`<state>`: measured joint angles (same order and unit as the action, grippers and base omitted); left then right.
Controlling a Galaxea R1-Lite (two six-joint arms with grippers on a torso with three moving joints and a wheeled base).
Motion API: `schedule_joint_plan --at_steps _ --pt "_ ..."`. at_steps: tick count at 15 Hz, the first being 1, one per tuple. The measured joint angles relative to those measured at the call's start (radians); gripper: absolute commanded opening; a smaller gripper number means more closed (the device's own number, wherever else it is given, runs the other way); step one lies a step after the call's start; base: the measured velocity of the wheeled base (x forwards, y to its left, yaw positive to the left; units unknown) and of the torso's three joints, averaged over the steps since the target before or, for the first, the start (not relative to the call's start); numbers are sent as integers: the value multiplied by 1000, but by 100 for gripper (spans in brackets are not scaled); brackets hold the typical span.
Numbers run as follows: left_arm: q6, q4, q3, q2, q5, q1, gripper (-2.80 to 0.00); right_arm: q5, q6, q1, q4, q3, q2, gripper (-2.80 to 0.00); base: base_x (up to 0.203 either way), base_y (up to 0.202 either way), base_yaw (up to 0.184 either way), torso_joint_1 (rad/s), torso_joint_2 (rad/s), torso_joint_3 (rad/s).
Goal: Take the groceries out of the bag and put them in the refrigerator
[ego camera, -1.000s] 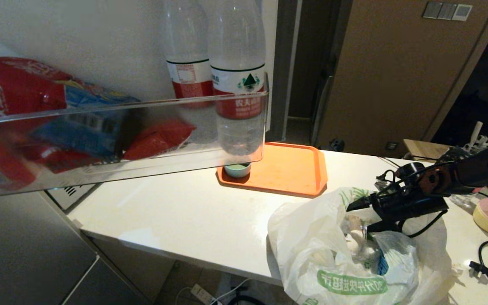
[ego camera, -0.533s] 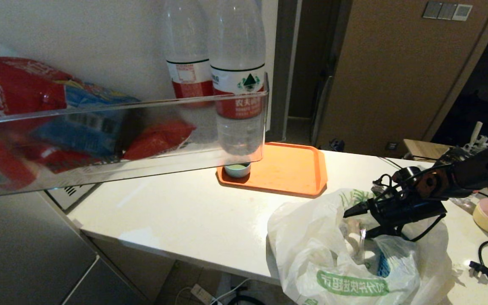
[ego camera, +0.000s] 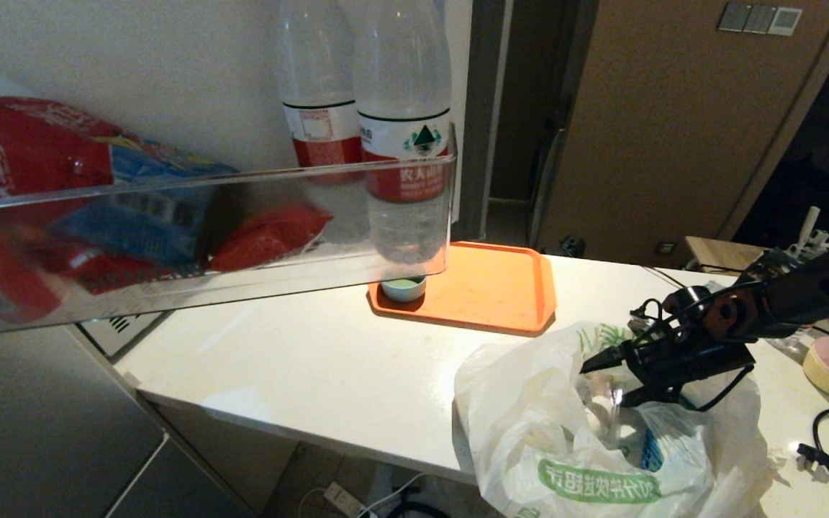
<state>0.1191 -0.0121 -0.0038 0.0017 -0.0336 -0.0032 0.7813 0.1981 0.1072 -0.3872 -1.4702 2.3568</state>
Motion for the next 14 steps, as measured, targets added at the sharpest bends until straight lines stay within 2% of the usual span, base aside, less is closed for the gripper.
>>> schedule_joint_plan --at_steps 4,7,13,14 --pt "0 0 0 0 0 0 -280 -6 -18 -20 -2 2 0 0 0 0 0 0 0 0" --pt "0 0 0 0 7 0 -280 -41 -25 -37 -3 8 2 0 0 0 0 0 0 0" --pt "0 0 1 0 8 0 -280 -43 -23 -41 -3 -2 17 0 0 0 0 0 0 0" --pt "0 1 1 0 8 0 -280 -43 -23 -41 -3 -4 19 -280 0 0 0 0 0 0"
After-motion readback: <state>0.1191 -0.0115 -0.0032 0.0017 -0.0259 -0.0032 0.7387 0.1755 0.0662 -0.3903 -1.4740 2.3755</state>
